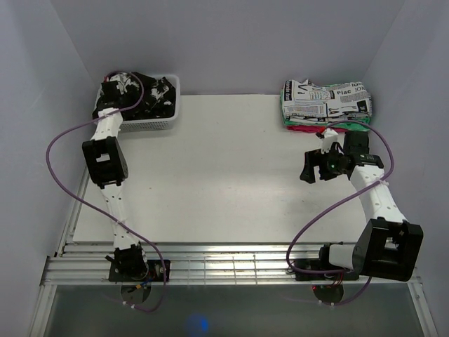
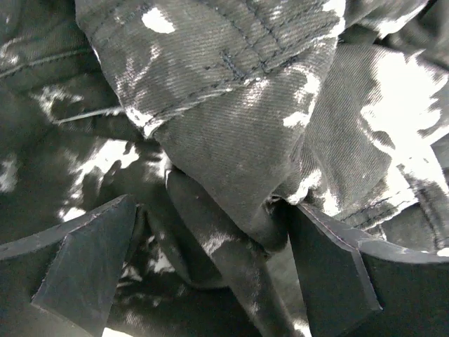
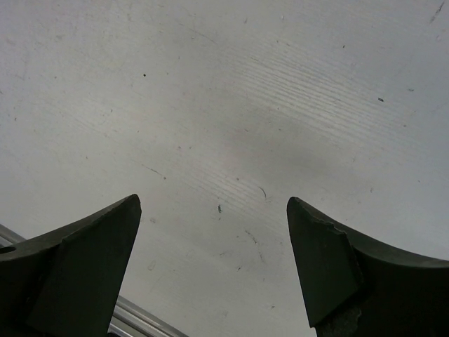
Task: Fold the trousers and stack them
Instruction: Grab the trousers from the pile
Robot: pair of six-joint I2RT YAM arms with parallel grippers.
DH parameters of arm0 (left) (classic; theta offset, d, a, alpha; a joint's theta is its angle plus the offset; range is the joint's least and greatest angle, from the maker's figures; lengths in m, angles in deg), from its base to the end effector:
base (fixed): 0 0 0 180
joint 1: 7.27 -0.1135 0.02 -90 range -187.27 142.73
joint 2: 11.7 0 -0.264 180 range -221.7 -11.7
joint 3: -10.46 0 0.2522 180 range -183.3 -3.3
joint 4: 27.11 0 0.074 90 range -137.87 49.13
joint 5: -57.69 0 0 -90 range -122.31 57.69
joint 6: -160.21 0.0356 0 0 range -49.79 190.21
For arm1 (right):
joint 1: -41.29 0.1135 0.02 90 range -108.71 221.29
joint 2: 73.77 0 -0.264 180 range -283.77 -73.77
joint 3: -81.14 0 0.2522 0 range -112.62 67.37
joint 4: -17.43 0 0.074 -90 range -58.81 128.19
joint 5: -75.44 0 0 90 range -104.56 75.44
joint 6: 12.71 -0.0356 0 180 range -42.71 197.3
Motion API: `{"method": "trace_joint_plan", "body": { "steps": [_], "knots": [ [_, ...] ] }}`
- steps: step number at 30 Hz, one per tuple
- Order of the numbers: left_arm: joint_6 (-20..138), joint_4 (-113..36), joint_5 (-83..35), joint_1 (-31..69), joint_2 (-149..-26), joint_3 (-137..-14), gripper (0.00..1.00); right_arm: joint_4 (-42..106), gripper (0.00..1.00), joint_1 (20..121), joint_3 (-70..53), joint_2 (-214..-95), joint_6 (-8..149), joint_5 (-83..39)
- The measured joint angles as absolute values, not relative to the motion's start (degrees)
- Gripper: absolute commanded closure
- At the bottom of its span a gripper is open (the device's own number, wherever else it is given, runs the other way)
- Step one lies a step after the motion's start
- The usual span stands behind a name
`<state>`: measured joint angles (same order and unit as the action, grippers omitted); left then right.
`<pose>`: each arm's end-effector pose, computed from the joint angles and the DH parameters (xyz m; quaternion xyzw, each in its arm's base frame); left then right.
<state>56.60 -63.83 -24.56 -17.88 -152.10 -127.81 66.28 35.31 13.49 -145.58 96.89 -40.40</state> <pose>0.5518 0.0985 0.2039 -0.1603 0.8861 -0.0722 0.4290 0.2532 -0.0109 0.2613 -0.1800 0.9094 0.1383 0.3485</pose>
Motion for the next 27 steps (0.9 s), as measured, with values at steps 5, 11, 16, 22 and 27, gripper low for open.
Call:
{"method": "trace_joint_plan", "body": {
  "steps": [5, 11, 16, 22, 27],
  "knots": [
    [54.50, -59.20, -18.83, -18.52, -154.02, -127.96, 0.49, 66.96, 0.10, 35.31, 13.33, -147.28, 96.91, -39.73],
    [51.57, -52.97, -10.13, -19.39, -154.44, -127.35, 1.00, 67.31, 0.10, 35.31, 13.05, -147.39, 96.93, -39.55],
    [46.63, -46.41, -4.17, -20.83, -153.76, -126.23, 1.00, 67.29, 0.10, 35.31, 13.05, -147.39, 96.93, -39.62],
    [39.90, -39.37, 1.30, -21.47, -152.89, -127.52, 1.00, 67.29, 0.10, 35.31, 13.05, -147.11, 96.91, -39.81],
    [37.30, -34.32, 2.78, -21.47, -150.55, -129.16, 1.00, 67.27, 0.10, 35.31, 13.05, -145.34, 96.91, -39.92]
  ]
}}
